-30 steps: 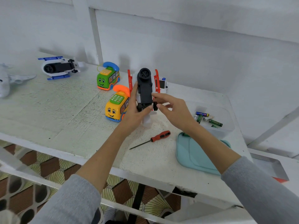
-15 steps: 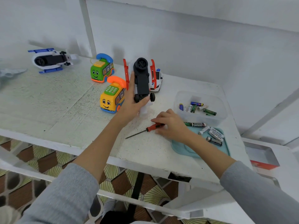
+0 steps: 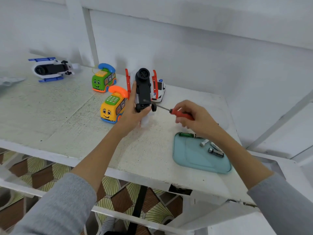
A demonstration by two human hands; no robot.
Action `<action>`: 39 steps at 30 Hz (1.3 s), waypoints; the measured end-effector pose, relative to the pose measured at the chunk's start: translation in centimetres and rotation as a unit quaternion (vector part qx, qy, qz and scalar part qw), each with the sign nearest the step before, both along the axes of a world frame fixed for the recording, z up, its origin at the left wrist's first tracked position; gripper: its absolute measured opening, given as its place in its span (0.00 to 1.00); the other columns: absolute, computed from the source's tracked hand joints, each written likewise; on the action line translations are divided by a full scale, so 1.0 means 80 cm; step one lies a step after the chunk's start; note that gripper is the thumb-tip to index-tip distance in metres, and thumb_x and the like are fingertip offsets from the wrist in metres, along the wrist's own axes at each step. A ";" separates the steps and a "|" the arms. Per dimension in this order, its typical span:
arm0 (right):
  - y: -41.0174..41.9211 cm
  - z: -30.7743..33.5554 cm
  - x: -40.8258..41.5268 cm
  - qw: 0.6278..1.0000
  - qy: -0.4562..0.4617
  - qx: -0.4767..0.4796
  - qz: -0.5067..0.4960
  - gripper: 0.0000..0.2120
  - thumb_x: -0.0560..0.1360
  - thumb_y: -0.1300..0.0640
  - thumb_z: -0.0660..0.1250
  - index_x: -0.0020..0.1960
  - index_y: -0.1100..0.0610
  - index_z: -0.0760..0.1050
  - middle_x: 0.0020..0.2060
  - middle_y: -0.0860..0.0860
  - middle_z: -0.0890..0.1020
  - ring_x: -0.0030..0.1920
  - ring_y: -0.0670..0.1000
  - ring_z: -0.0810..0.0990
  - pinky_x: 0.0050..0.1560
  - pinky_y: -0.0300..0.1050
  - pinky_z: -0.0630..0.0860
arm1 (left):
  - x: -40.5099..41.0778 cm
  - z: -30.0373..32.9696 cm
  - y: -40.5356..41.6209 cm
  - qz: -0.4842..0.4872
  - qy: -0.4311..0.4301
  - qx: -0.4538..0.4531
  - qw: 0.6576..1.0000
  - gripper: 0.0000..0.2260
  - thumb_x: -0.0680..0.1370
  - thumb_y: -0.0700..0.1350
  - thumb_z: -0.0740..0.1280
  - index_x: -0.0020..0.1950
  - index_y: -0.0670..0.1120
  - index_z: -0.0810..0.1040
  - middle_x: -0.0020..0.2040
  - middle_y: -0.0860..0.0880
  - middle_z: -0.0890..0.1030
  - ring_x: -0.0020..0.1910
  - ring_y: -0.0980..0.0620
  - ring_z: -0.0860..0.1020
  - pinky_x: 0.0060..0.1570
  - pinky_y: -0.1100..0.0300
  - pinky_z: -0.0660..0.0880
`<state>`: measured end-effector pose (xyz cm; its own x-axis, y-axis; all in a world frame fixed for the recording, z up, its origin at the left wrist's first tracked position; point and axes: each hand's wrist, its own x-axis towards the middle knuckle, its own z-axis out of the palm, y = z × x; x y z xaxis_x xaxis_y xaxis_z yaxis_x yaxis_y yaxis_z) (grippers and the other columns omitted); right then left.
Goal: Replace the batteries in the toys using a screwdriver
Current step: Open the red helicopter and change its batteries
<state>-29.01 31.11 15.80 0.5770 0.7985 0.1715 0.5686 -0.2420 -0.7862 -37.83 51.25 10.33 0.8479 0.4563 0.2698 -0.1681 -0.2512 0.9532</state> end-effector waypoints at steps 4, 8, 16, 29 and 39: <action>0.002 0.023 0.006 0.992 -0.098 0.054 -0.058 0.09 0.72 0.63 0.70 0.50 0.53 0.79 0.42 0.51 0.82 0.38 0.47 0.79 0.37 0.34 0.75 | 0.002 -0.001 -0.002 0.003 -0.003 0.002 1.000 0.37 0.78 0.38 0.66 0.75 0.60 0.44 0.67 0.69 0.57 0.69 0.61 0.62 0.57 0.78 0.65; 0.012 0.024 0.016 0.979 -0.192 0.012 -0.064 0.07 0.71 0.59 0.70 0.49 0.54 0.82 0.43 0.49 0.82 0.44 0.50 0.80 0.47 0.52 0.77 | 0.003 -0.006 -0.001 0.009 -0.008 0.003 1.000 0.37 0.78 0.38 0.66 0.77 0.57 0.46 0.73 0.61 0.56 0.74 0.55 0.60 0.62 0.71 0.64; 0.026 0.028 0.012 0.970 -0.233 -0.031 -0.054 0.08 0.72 0.59 0.70 0.50 0.54 0.82 0.40 0.43 0.77 0.45 0.48 0.77 0.46 0.47 0.75 | 0.005 -0.006 0.000 0.013 -0.001 0.003 1.000 0.37 0.78 0.36 0.65 0.78 0.53 0.46 0.63 0.72 0.58 0.60 0.71 0.68 0.51 0.80 0.66; 0.044 0.073 -0.011 0.903 -0.397 -0.160 -0.043 0.11 0.77 0.54 0.60 0.53 0.50 0.80 0.44 0.47 0.78 0.43 0.47 0.73 0.33 0.36 0.64 | 0.007 -0.014 0.005 0.031 0.010 0.040 0.999 0.40 0.72 0.49 0.68 0.78 0.59 0.49 0.63 0.72 0.61 0.66 0.57 0.69 0.68 0.49 0.68; 0.071 0.105 -0.025 0.846 -0.501 -0.182 0.001 0.09 0.78 0.57 0.61 0.53 0.56 0.79 0.50 0.52 0.73 0.46 0.56 0.75 0.39 0.45 0.67 | 0.010 -0.013 0.004 0.029 -0.001 0.036 0.999 0.40 0.72 0.49 0.68 0.78 0.56 0.49 0.62 0.71 0.62 0.59 0.74 0.67 0.63 0.60 0.68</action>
